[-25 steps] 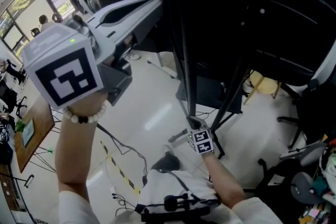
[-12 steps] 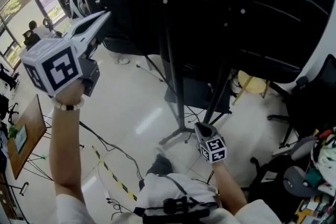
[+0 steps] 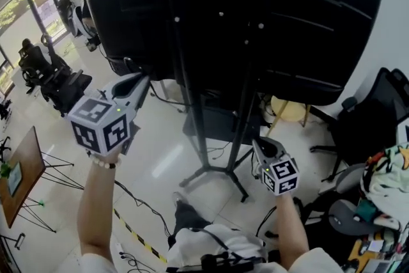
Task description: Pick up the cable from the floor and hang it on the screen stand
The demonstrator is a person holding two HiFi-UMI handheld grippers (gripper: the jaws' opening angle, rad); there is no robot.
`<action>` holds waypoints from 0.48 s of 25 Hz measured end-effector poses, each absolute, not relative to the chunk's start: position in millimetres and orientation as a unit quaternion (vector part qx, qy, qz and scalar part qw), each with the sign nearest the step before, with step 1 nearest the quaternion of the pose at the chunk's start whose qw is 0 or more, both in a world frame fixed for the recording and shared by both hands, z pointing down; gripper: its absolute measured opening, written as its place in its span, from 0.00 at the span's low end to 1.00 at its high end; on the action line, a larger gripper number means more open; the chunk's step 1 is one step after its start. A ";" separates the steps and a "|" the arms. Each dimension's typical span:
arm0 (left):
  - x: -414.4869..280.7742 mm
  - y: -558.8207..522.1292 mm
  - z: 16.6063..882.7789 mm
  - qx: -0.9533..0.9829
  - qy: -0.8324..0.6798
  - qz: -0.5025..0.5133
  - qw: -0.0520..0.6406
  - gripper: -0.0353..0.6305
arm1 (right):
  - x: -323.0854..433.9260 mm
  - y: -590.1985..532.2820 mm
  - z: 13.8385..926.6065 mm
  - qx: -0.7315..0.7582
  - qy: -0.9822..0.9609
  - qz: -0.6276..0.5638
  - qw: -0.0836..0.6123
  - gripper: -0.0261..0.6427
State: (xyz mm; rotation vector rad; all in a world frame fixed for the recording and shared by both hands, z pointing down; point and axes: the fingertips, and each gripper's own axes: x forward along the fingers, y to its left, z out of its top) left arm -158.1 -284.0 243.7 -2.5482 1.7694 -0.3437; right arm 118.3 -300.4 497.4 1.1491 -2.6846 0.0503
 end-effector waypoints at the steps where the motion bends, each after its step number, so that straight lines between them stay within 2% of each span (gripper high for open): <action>1: -149.4 -283.2 249.5 -0.820 0.561 -0.113 0.006 0.07 | 123.2 -304.3 482.6 0.394 -0.913 0.013 0.104 0.08; 12: -83.5 -298.1 294.2 -0.854 0.501 -0.132 -0.042 0.07 | 124.2 -341.6 310.2 0.394 -0.917 -0.050 0.029 0.08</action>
